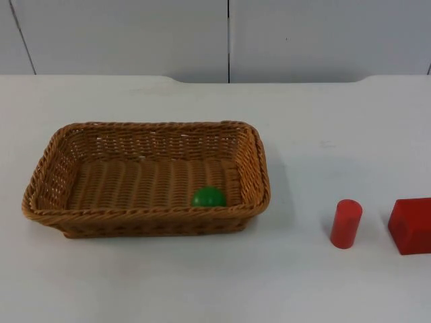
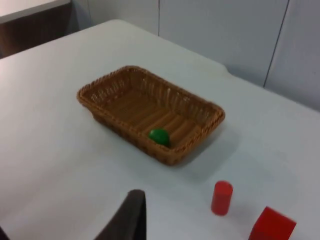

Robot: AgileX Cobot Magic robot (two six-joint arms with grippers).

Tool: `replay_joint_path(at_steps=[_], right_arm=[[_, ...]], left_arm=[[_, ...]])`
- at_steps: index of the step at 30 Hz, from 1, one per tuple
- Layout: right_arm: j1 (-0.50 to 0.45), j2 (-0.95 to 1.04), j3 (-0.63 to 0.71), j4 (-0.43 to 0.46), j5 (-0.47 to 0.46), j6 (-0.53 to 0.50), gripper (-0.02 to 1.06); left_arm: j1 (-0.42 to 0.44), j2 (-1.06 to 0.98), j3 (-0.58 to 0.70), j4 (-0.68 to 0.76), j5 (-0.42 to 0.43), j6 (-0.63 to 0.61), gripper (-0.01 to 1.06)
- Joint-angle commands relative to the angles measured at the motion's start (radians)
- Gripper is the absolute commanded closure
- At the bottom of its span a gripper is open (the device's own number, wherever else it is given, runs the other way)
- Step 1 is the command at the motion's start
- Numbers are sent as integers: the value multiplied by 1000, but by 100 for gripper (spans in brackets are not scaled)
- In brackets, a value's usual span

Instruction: Pick up the basket with the left hand and place the object to the left of the red cylinder into the basket with the right hand.

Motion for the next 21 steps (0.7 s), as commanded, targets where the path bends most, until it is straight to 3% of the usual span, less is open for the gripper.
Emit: replay_joint_path(at_steps=[1, 4, 6, 10, 21], right_arm=[[-8, -39, 47, 1, 17, 32, -1], [-8, -78, 85, 1, 44, 64, -1], [-8, -128, 105, 1, 92, 79, -1], [-8, -168, 112, -2, 140, 57, -1], [-2, -168, 133, -2, 134, 71, -1]], left_arm=[[3, -55, 25, 27, 20, -36, 14], [3, -79, 43, 55, 49, -72, 14], [3, -79, 49, 98, 118, -94, 14], [3, -79, 51, 122, 138, -94, 14], [3, -79, 51, 149, 123, -94, 14]])
